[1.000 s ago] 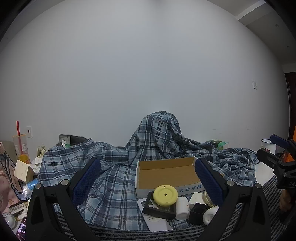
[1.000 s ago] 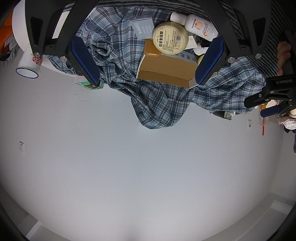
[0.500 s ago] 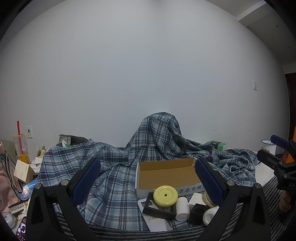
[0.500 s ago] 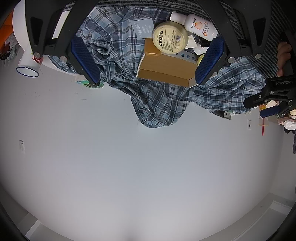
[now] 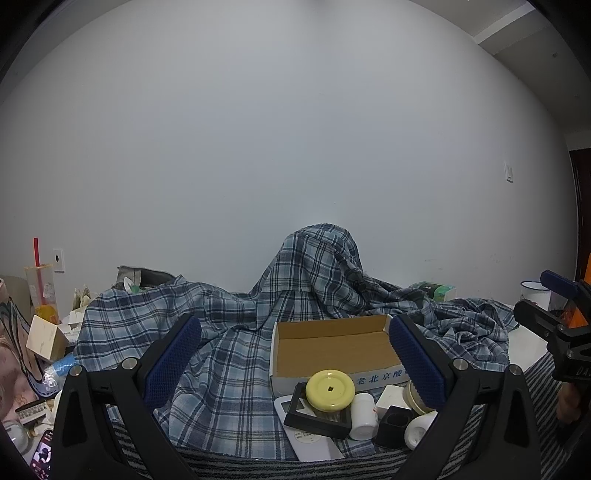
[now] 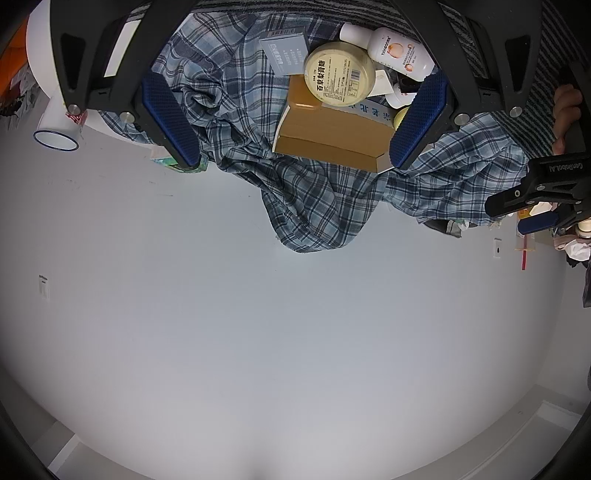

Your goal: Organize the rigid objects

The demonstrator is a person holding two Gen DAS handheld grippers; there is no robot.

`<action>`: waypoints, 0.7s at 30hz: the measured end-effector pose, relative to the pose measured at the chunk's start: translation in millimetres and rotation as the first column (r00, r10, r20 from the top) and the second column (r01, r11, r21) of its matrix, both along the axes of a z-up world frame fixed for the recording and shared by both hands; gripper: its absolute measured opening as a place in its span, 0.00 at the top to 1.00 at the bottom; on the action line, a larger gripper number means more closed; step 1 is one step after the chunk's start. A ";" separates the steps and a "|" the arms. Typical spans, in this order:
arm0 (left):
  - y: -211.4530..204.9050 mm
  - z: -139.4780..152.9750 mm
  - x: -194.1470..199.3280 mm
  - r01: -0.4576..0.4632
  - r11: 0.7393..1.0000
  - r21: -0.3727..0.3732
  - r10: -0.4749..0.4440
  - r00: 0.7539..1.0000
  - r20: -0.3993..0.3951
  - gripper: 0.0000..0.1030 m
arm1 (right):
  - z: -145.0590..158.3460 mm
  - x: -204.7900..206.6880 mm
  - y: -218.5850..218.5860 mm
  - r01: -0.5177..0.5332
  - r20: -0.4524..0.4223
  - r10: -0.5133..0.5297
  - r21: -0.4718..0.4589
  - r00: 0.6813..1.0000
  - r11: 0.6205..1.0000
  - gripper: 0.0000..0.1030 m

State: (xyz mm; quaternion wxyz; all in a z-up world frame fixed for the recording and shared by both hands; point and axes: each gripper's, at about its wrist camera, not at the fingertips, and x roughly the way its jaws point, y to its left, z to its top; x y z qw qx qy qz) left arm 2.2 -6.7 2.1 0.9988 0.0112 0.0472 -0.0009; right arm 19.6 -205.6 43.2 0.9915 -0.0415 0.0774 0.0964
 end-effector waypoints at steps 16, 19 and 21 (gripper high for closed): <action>10.7 -0.3 -1.5 0.006 0.999 -0.040 -0.006 1.000 -0.003 0.00 | 0.6 -1.7 -0.2 -0.001 0.016 0.001 -0.005 1.000 1.000 0.00; 10.4 -0.4 -1.6 0.006 0.999 -0.040 -0.006 1.000 -0.002 0.00 | 0.5 -1.7 0.1 -0.002 0.019 0.002 -0.008 1.000 1.000 0.00; 10.4 -0.3 -1.5 0.006 0.999 -0.039 -0.006 1.000 -0.003 0.00 | 0.2 -2.4 0.0 -0.002 0.020 0.002 -0.009 1.000 1.000 0.00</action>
